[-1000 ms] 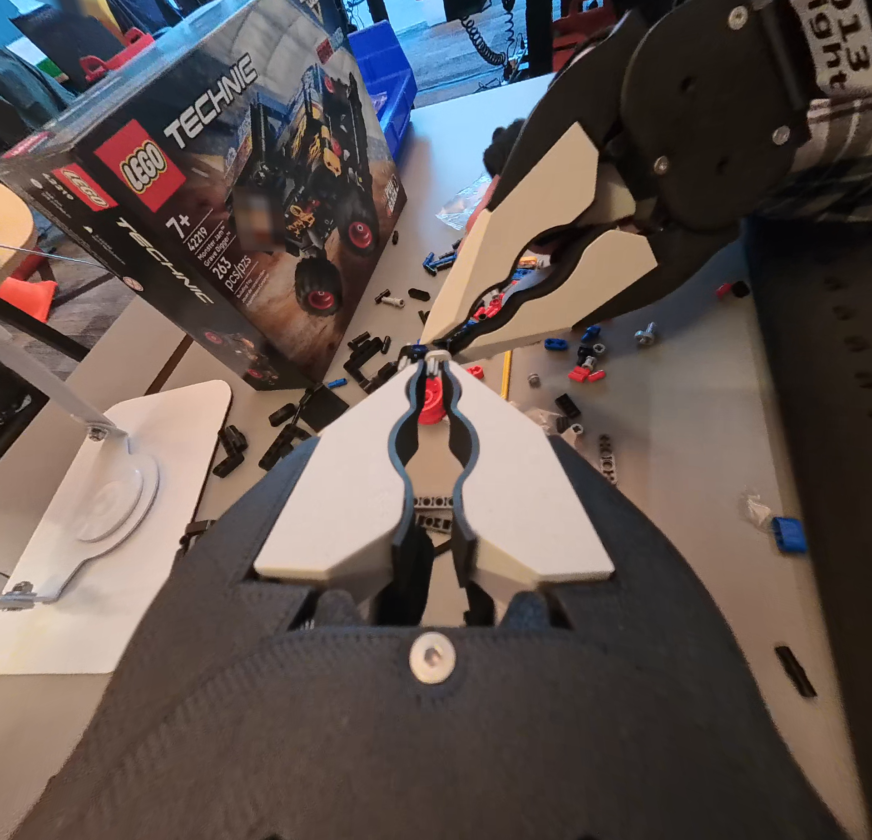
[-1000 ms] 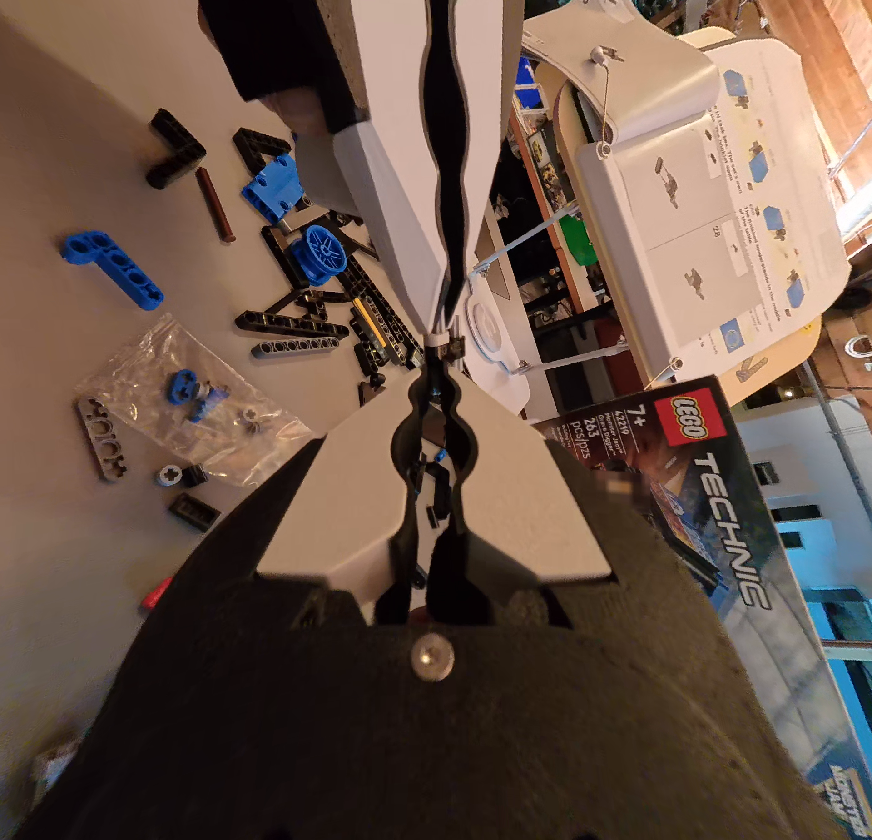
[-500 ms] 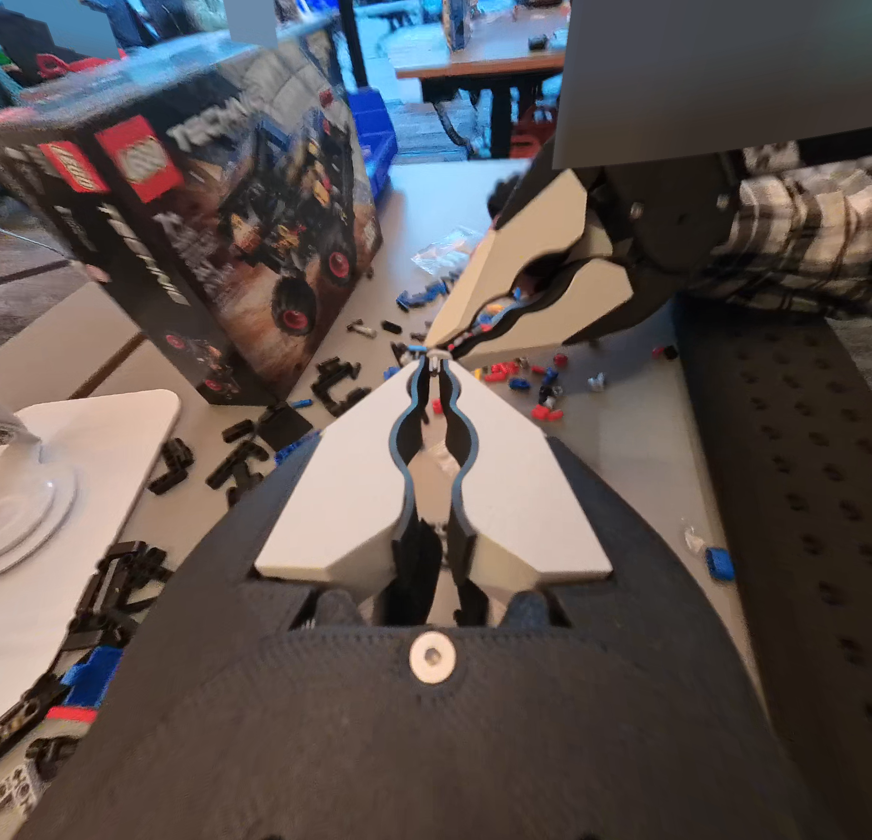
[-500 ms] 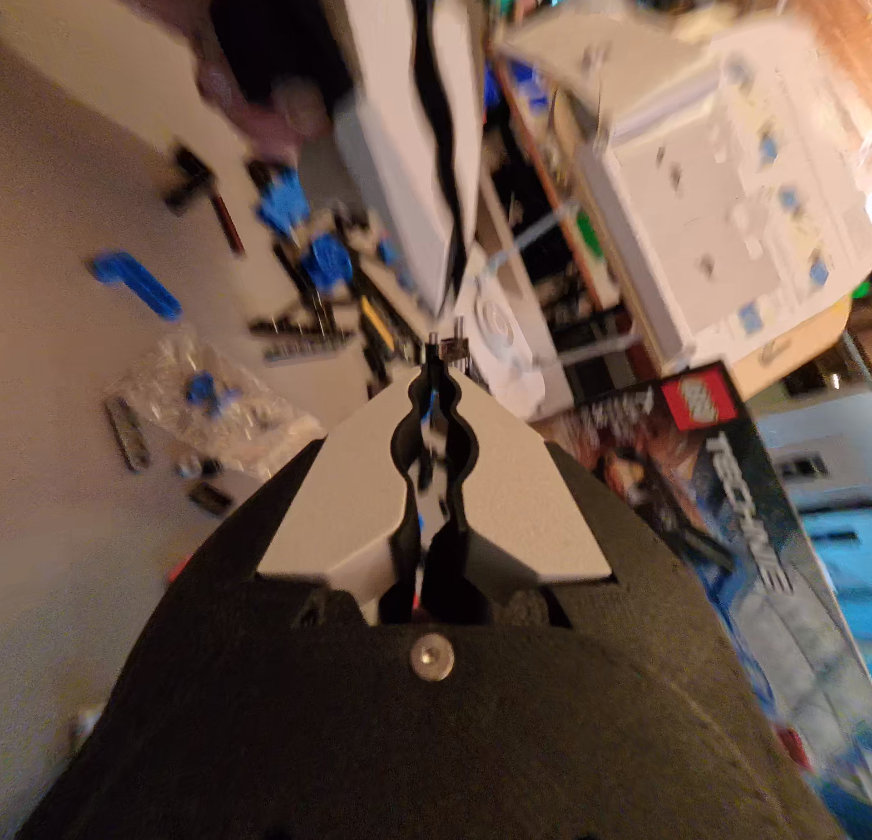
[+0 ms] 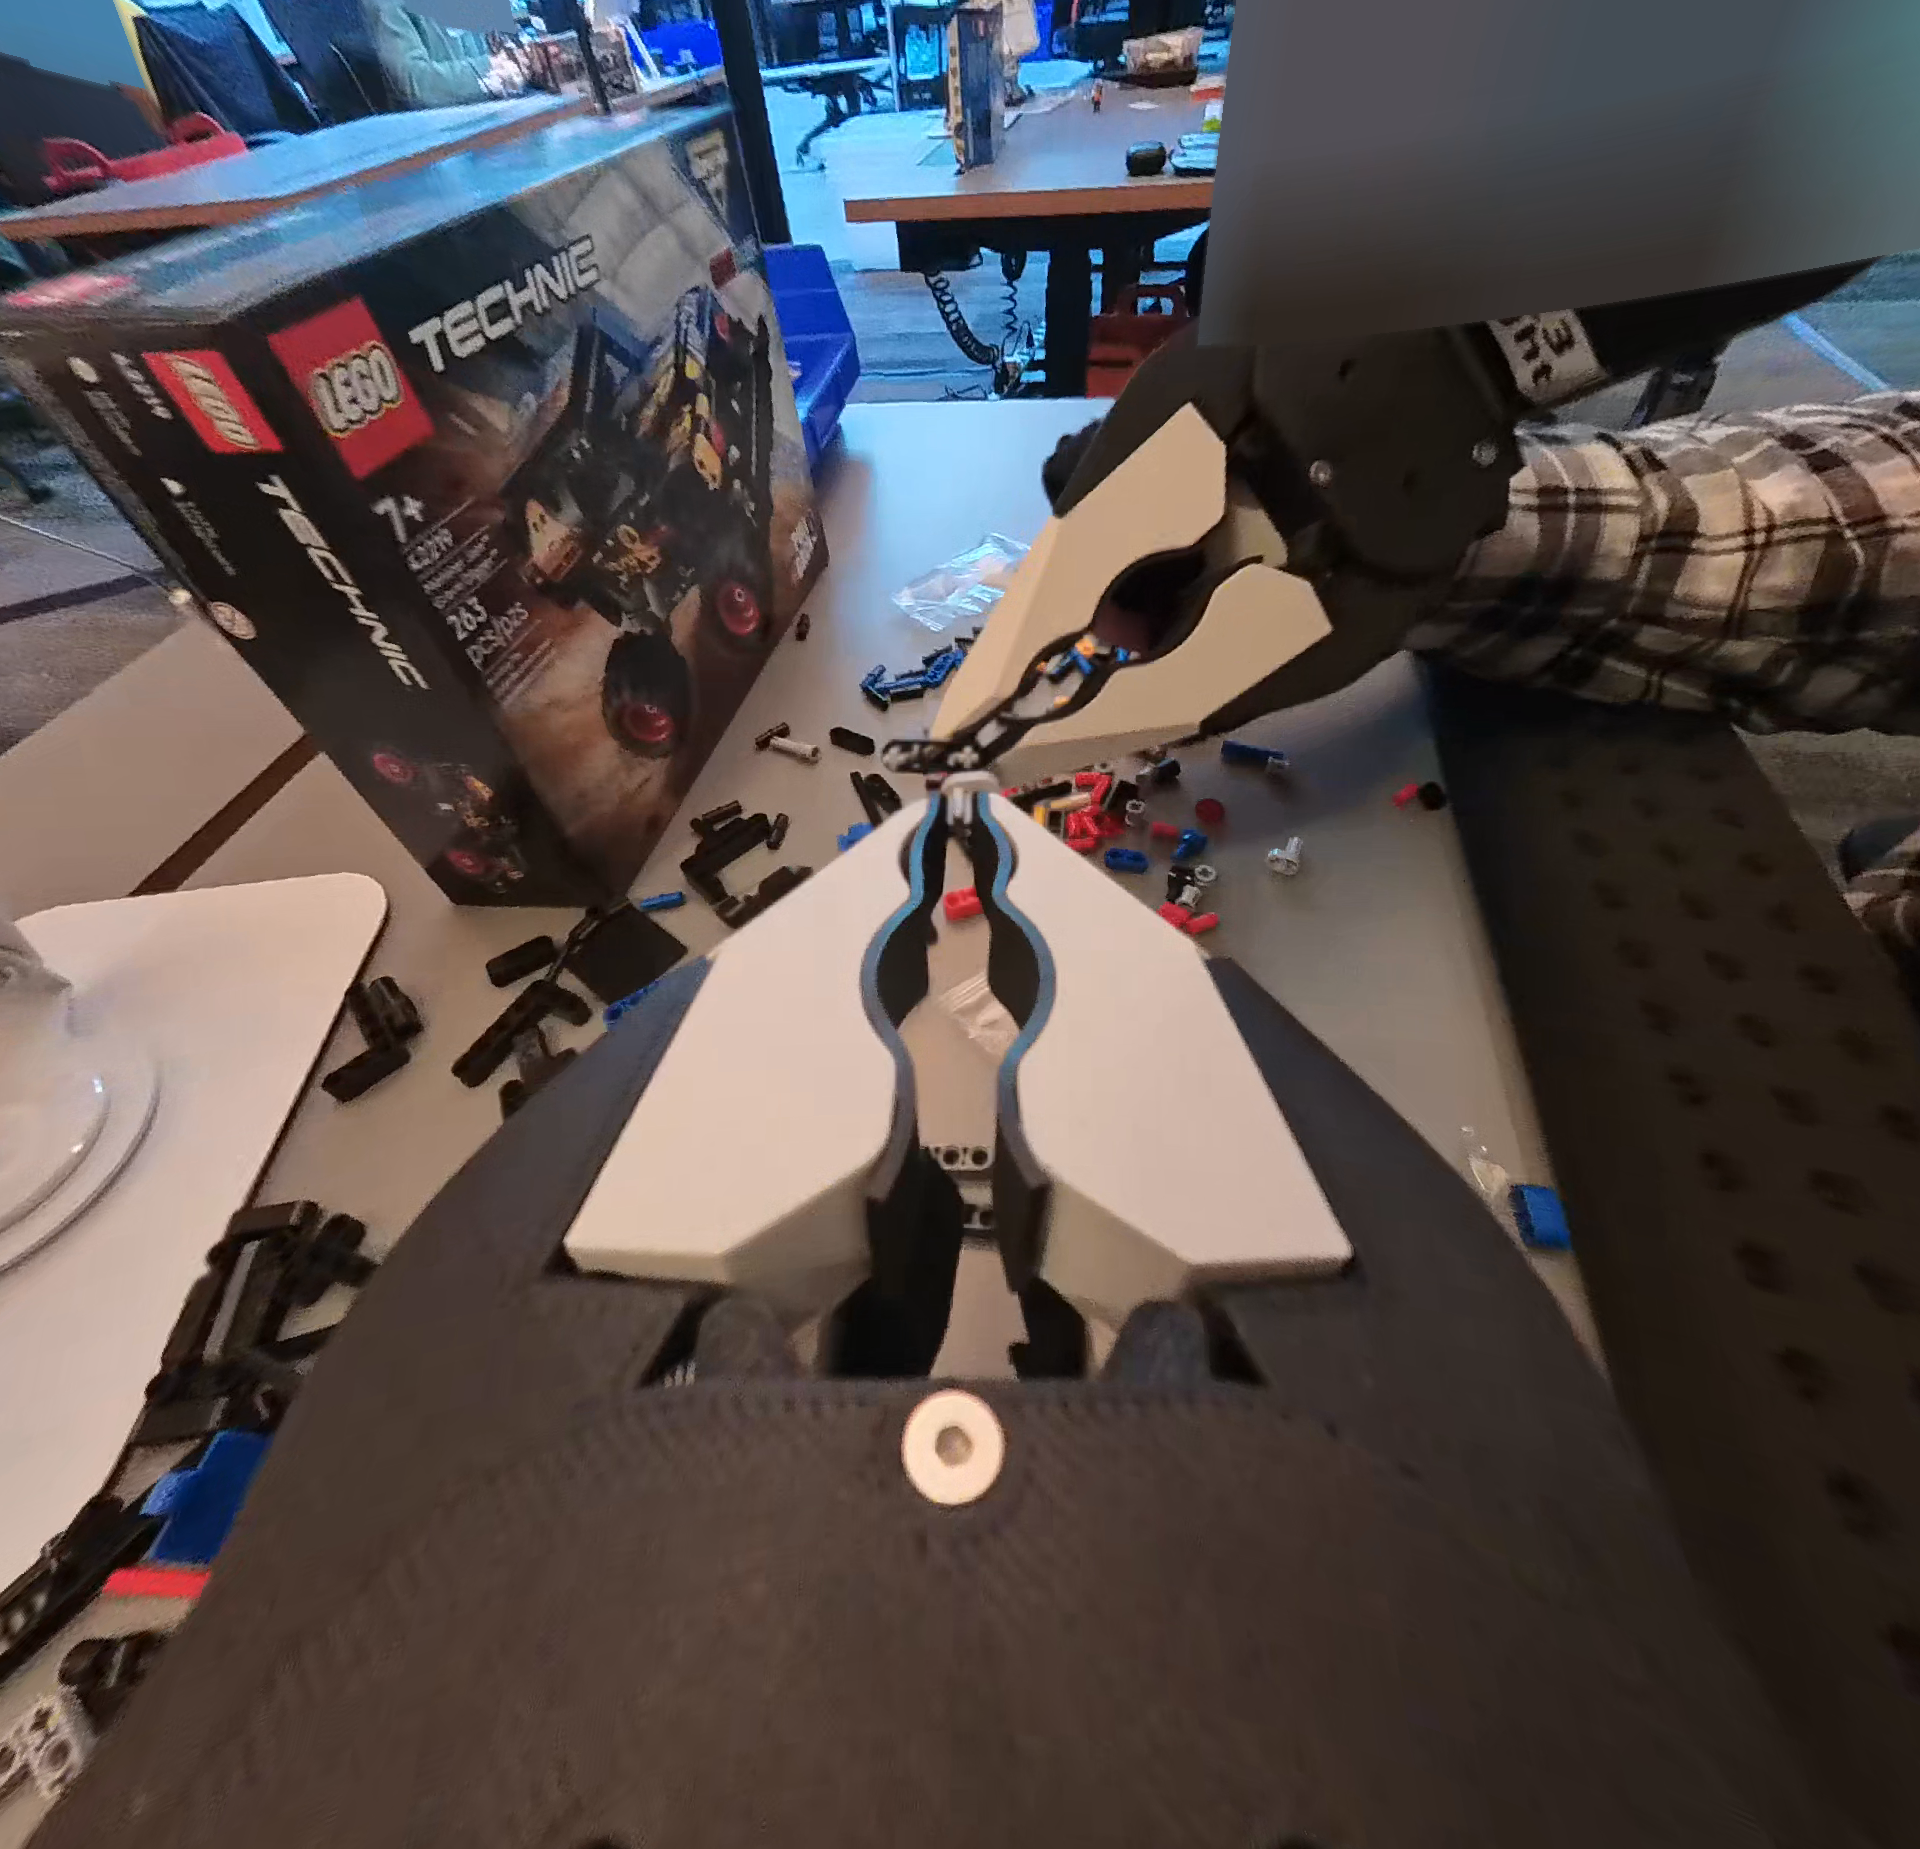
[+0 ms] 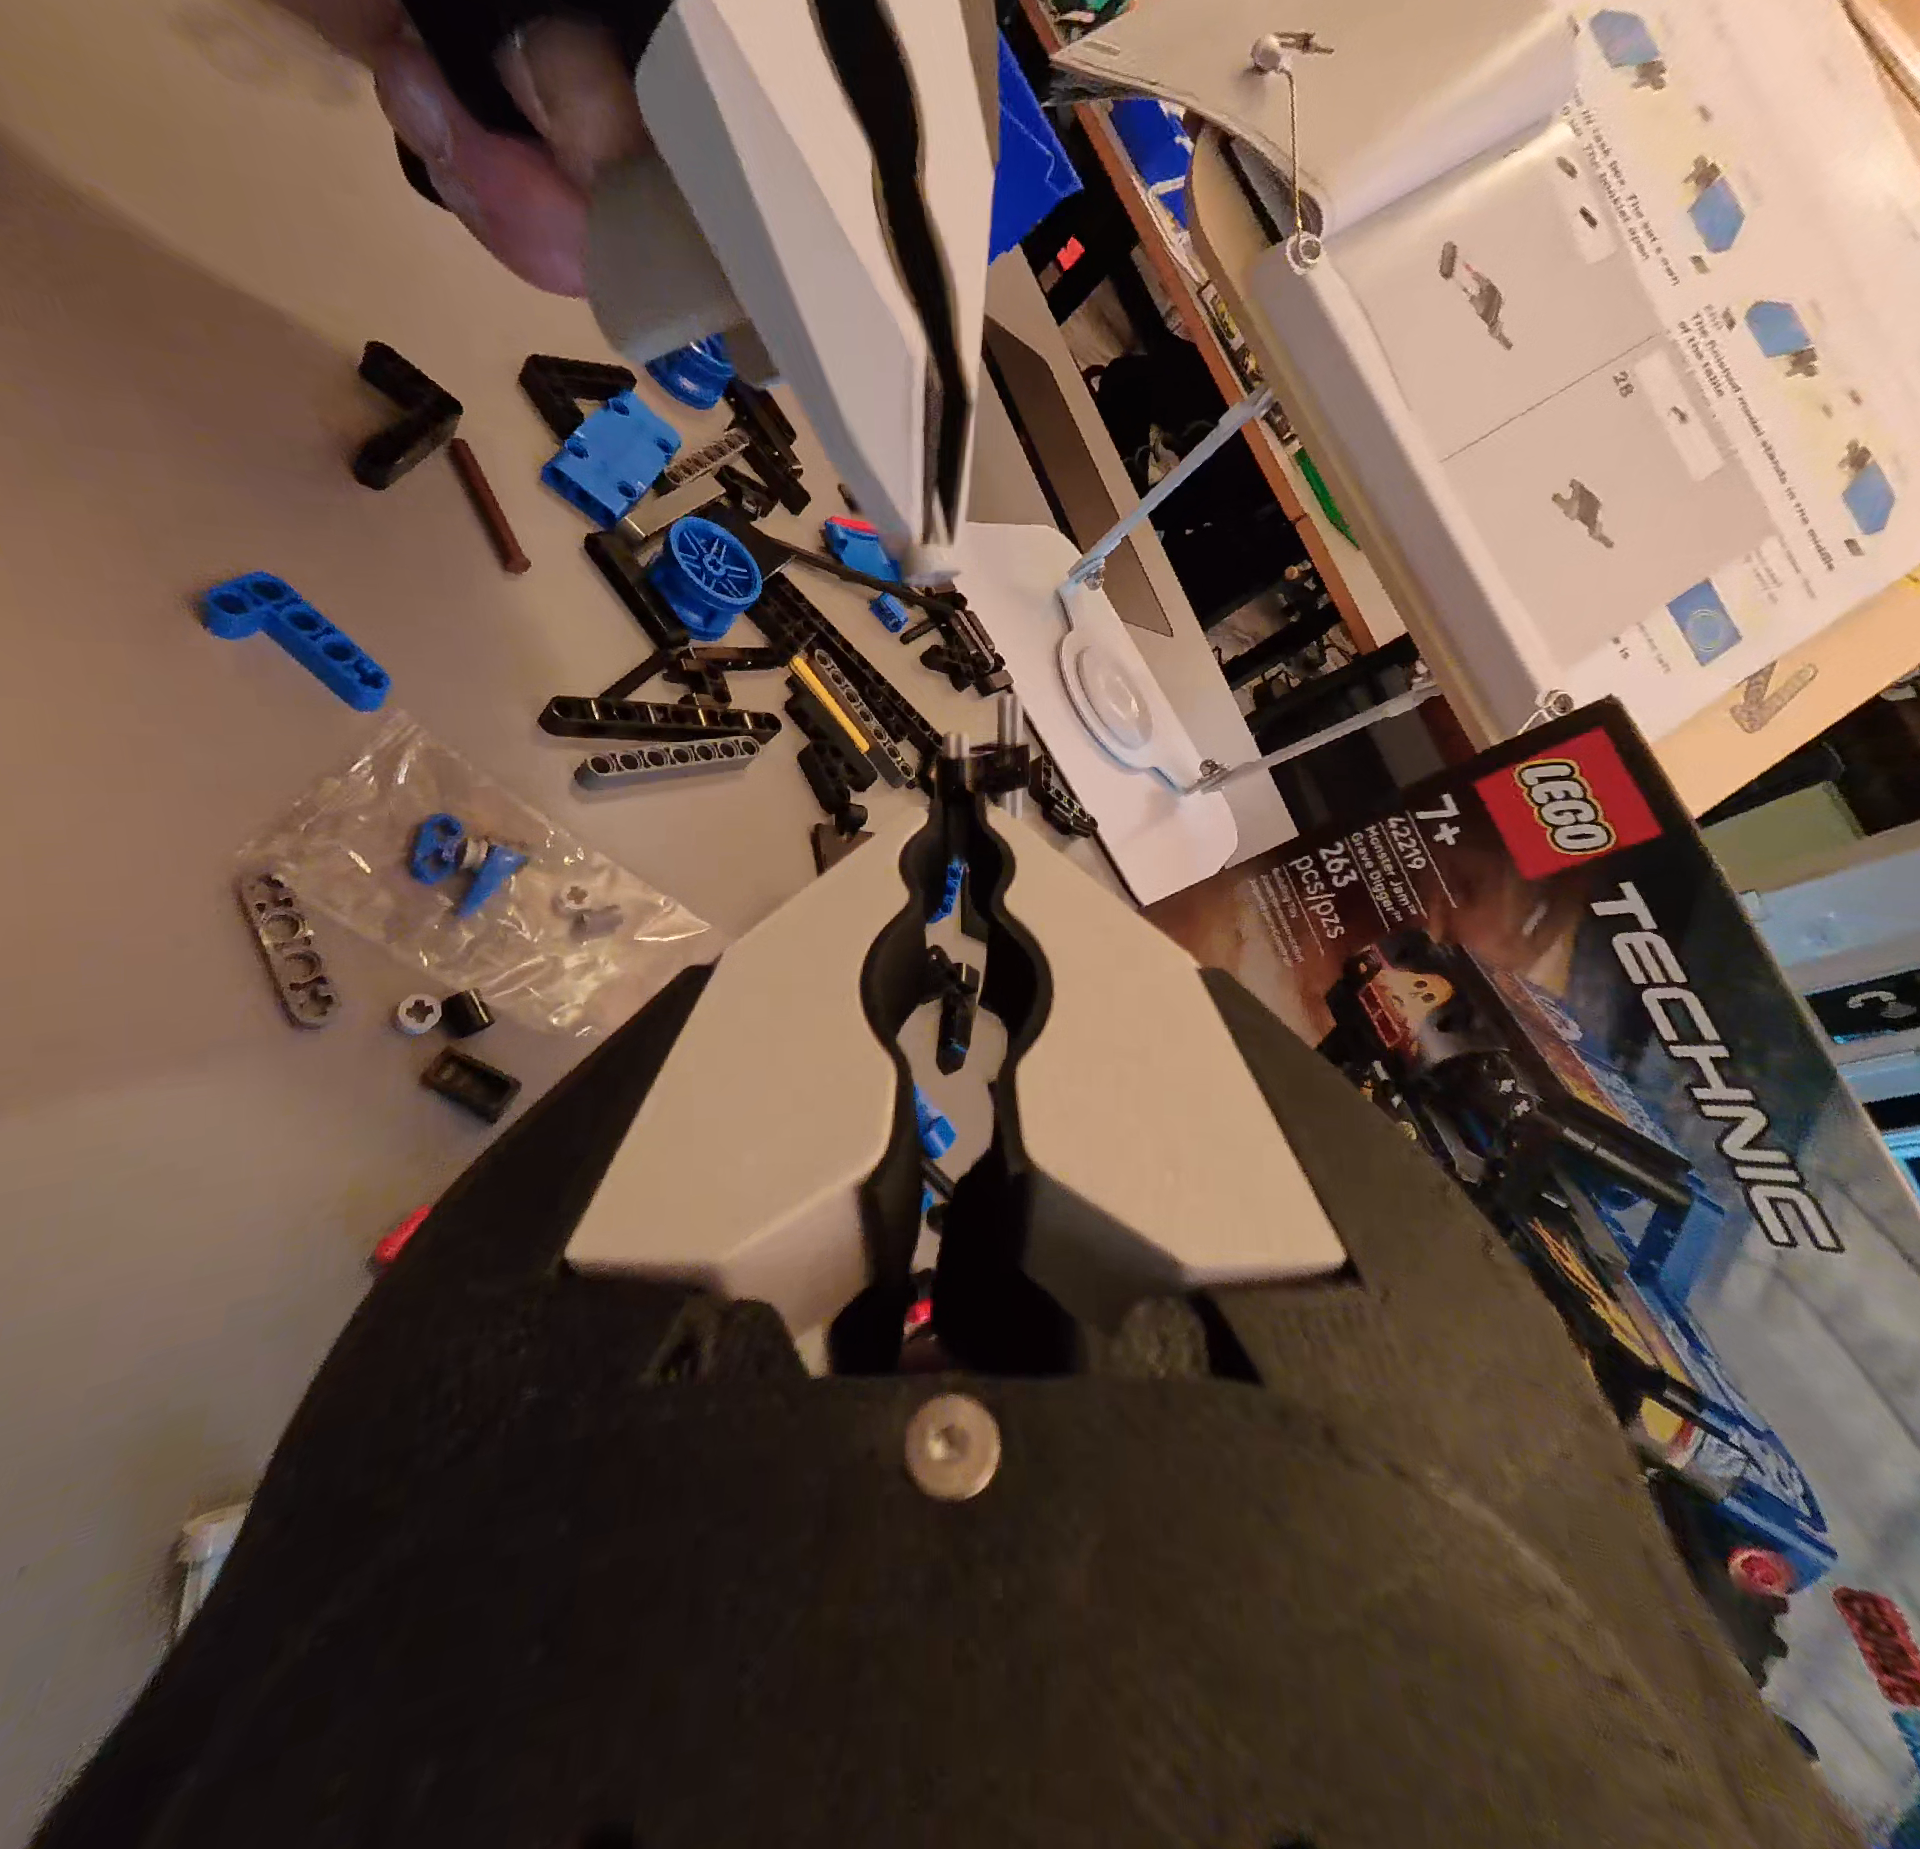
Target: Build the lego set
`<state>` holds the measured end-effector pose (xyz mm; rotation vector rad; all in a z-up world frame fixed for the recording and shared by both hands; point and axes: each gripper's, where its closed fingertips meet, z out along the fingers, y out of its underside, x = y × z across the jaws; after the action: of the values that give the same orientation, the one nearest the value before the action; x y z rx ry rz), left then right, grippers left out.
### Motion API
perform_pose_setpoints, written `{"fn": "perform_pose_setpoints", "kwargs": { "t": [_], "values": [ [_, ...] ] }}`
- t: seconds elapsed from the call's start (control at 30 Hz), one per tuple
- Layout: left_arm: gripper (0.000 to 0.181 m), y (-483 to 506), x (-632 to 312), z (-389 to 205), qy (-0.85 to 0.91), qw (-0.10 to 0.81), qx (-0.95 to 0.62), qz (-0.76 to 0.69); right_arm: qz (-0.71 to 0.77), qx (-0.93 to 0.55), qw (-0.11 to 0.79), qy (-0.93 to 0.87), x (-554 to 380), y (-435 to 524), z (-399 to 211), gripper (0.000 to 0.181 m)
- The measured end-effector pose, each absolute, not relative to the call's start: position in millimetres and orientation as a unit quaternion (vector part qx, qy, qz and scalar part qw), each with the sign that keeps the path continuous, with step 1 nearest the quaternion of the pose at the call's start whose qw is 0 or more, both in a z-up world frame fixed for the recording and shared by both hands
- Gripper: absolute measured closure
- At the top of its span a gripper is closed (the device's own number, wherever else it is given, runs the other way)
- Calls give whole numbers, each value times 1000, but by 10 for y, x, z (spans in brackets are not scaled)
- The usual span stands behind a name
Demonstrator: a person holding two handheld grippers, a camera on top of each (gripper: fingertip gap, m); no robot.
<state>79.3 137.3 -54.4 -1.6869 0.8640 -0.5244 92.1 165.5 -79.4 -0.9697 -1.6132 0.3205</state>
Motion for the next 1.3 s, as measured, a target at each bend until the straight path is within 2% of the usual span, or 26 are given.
{"fn": "perform_pose_setpoints", "kwargs": {
  "t": [0.13,0.27,0.37,0.47,0.7,0.87,1.0,1.13,1.3],
  "values": [
    [178,1262,965,-805,419,503,-724,-218,139,-414,571,-696,938,1643,-813,179],
    [178,972,1203,-1261,511,398,-732,-212,143,-407,558,-709,959,1597,-857,179],
    [178,873,1276,-1531,548,353,-733,-196,149,-403,551,-716,962,1565,-882,179],
    [163,835,1275,-1654,551,328,-740,-203,153,-400,545,-721,960,1537,-907,179],
    [150,863,1184,-1549,550,345,-735,-196,157,-396,538,-727,961,1507,-935,179],
    [153,1142,993,-1135,497,439,-731,-160,150,-397,541,-726,963,1525,-932,179],
    [143,1332,888,-947,450,495,-731,-135,152,-389,549,-724,944,1495,-895,179],
    [145,1407,882,-863,427,526,-723,-134,155,-380,554,-724,923,1447,-875,179],
    [151,1372,965,-876,424,520,-723,-163,149,-366,563,-726,885,1387,-855,179]
  ]
}}
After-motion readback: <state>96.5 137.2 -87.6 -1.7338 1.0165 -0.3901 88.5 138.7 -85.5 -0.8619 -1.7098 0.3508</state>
